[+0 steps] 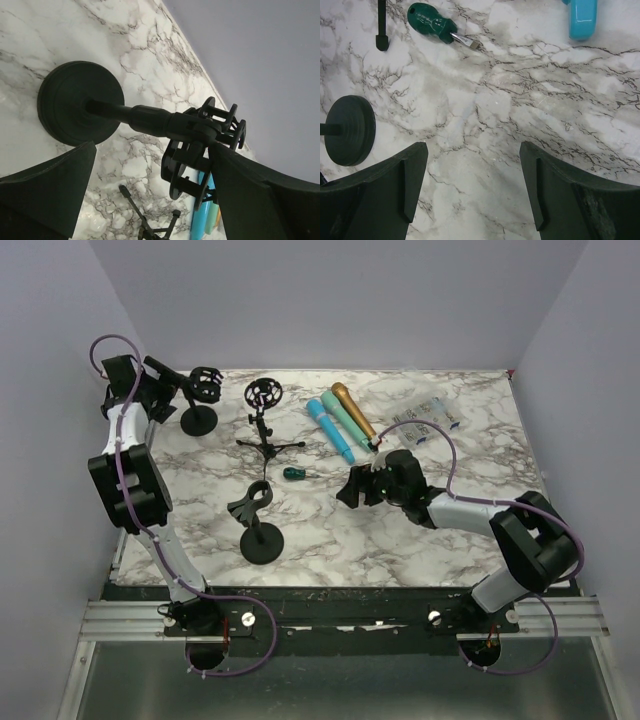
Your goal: Remove the microphone from the stand
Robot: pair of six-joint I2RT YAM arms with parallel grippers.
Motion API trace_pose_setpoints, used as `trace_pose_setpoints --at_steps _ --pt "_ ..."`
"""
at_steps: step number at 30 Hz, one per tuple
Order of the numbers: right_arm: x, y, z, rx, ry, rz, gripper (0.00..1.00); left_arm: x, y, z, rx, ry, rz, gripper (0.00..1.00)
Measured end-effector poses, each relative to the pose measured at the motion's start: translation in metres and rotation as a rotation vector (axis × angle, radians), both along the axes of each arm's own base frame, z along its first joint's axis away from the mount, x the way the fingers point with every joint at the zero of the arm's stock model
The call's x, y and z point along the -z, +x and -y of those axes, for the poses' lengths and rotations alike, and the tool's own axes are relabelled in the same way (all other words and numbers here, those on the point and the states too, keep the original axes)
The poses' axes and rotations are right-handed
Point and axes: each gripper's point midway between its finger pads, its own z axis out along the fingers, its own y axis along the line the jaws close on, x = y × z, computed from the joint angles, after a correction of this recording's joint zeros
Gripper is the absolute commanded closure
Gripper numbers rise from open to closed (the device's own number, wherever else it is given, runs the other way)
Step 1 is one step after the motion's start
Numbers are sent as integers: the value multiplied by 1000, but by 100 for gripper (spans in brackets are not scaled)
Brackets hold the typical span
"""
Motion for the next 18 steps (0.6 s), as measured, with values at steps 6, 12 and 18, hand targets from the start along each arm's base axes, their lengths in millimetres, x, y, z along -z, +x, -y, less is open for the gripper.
trace_pose_setpoints --at_steps 6,12,18 --pt "0 3 -1 5 -9 -8 18 -45 -19 -2 -11 78 15 1" --pt "-2 8 4 39 -39 -17 17 -137 -58 15 -2 164 187 1" --pt "-21 9 16 96 -61 0 13 -164 -117 71 110 219 276 1"
